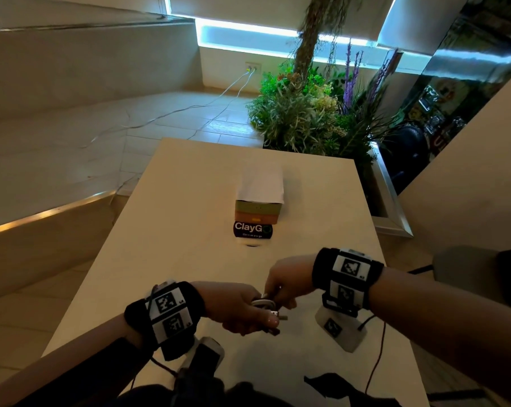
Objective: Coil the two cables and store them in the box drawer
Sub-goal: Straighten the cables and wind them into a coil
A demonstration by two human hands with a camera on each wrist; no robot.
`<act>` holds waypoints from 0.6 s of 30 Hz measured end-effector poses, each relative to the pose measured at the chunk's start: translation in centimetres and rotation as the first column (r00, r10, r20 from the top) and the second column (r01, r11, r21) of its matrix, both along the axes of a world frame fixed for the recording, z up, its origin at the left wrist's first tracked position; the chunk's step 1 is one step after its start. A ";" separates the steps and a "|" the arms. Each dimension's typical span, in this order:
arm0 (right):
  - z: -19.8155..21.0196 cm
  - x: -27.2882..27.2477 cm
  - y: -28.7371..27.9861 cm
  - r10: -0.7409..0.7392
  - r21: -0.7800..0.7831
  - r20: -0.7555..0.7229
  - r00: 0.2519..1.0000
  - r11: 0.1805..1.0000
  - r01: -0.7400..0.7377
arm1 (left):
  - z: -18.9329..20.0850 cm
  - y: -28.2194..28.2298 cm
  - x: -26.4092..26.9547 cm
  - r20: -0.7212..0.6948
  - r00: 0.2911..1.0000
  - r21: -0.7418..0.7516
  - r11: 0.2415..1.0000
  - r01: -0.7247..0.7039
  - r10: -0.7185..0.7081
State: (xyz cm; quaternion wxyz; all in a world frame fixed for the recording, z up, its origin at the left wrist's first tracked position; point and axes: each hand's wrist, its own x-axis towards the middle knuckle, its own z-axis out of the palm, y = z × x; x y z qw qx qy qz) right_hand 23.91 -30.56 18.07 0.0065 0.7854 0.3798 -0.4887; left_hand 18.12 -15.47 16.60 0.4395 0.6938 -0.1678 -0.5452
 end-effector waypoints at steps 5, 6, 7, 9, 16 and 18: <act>1.1 1.3 0.4 -0.107 0.058 -0.049 0.993 0.992 0.109 | 0.0 -0.4 0.1 0.052 0.997 0.051 0.997 0.050 -0.053; 1.1 1.5 0.5 -0.124 0.070 -0.037 0.992 0.989 0.127 | 0.0 -0.4 0.1 0.061 0.997 0.053 0.998 0.039 -0.042; 1.0 1.6 0.6 -0.146 0.089 -0.029 0.989 0.985 0.148 | -0.2 -0.4 0.2 0.074 0.997 0.061 0.998 0.026 -0.030; 0.7 1.8 0.4 -0.199 0.116 -0.050 0.979 0.972 0.203 | -0.4 -0.3 0.4 0.108 0.994 0.083 0.997 0.003 -0.012; -0.2 3.2 -1.7 -0.478 0.284 -0.084 0.874 0.829 0.481 | -0.4 1.0 1.6 0.268 0.948 0.046 0.980 -0.191 0.172; -1.6 3.2 -2.4 -0.573 0.440 0.155 0.805 0.769 0.463 | -0.5 1.5 2.5 0.412 0.853 0.008 0.935 -0.355 0.321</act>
